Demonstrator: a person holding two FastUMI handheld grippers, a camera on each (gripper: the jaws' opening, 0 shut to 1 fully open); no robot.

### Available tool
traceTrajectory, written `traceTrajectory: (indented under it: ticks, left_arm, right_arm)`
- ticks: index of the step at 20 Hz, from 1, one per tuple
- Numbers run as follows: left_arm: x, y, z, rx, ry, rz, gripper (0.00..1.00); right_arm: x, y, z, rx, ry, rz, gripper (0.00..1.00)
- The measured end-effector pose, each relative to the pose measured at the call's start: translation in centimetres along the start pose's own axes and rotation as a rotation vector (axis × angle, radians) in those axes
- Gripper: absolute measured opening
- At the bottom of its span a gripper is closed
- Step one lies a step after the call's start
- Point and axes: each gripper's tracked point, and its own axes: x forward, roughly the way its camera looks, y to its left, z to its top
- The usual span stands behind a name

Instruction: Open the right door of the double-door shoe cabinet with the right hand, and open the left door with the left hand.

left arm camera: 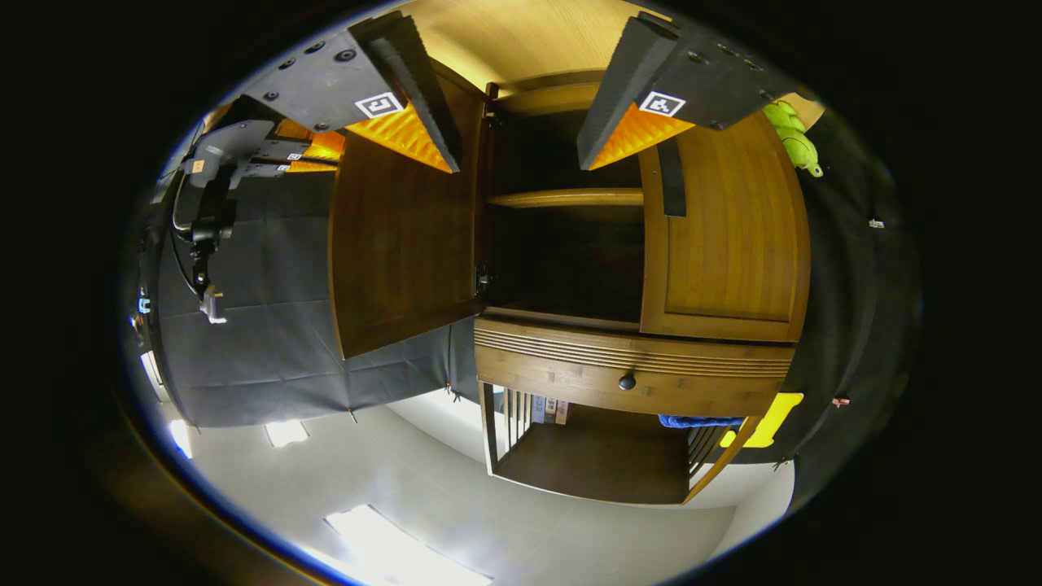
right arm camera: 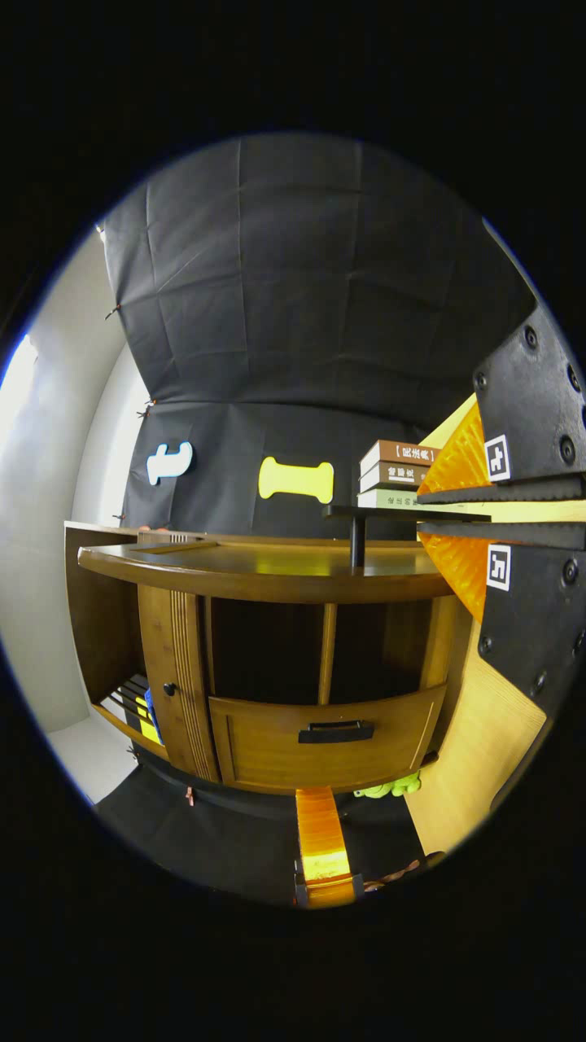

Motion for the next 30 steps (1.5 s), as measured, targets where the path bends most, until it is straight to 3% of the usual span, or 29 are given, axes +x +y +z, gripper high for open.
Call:
traceTrajectory:
  ticks: [5,11,13,18,20,21,24,25,30]
  left_arm:
    - [0.4,-0.4,0.1,-0.006,-0.009,-0.004,0.89]
    - [0.5,1.2,-0.2,0.020,-0.001,0.043,0.89]
    - [0.5,2.2,-0.3,0.026,0.004,0.065,0.91]
    - [0.5,5.8,-0.2,0.029,-0.006,0.143,0.90]
    - [0.9,7.6,-0.1,0.032,-0.021,0.170,0.89]
    - [1.2,8.4,-0.1,0.034,-0.030,0.179,0.89]
    - [2.3,10.7,-0.1,0.037,-0.059,0.196,0.89]
    - [2.8,11.2,-0.4,0.034,-0.060,0.196,0.89]
    - [5.3,14.1,-1.2,0.049,-0.087,0.217,0.86]
  right_arm:
    - [-2.1,-2.8,1.2,0.009,-0.039,-0.080,0.14]
    - [-5.2,2.0,4.1,0.053,-0.111,0.038,0.08]
    - [-6.3,5.0,5.0,0.056,-0.147,0.122,0.33]
    - [-7.1,8.5,6.0,0.015,-0.182,0.205,0.95]
    - [-6.9,9.4,6.0,-0.001,-0.183,0.217,0.95]
    - [-7.0,9.5,5.9,0.000,-0.186,0.227,1.00]
    - [-7.3,10.7,5.6,0.002,-0.193,0.257,0.95]
    - [-7.4,11.4,5.6,0.003,-0.198,0.264,0.99]
    - [-5.5,12.7,7.3,-0.007,-0.276,0.271,0.95]
